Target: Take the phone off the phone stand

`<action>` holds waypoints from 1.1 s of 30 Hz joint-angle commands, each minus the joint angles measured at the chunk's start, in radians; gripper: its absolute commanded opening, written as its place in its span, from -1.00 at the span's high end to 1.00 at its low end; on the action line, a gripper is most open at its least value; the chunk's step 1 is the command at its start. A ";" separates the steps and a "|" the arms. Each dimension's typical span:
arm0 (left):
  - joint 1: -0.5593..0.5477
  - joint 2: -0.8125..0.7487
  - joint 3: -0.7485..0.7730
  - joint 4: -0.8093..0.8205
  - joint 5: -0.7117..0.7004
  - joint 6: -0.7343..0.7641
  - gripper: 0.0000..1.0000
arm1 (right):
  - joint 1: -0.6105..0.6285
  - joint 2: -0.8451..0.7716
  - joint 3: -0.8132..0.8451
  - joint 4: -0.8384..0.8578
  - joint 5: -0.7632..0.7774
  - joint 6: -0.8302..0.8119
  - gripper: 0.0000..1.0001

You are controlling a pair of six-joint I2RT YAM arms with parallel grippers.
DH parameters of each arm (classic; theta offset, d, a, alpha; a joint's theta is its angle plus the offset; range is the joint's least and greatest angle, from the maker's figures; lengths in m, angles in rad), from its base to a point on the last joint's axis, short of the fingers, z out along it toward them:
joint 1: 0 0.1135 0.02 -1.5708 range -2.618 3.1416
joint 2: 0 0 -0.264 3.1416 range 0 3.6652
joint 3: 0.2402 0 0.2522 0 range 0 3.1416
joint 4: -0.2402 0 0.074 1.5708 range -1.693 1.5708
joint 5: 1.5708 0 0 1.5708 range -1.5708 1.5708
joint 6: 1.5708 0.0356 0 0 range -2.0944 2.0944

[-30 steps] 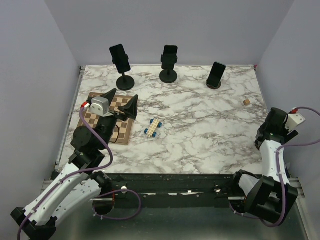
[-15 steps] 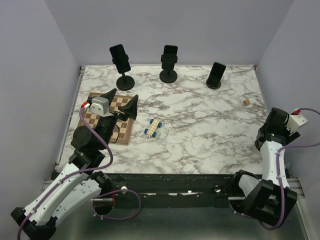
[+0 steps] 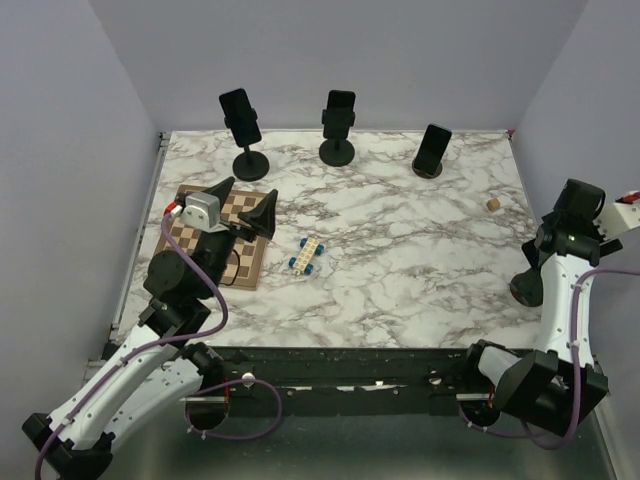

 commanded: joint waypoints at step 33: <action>-0.001 0.079 0.000 0.017 0.014 0.024 -0.97 | 0.718 0.745 0.211 0.148 -0.536 1.313 0.99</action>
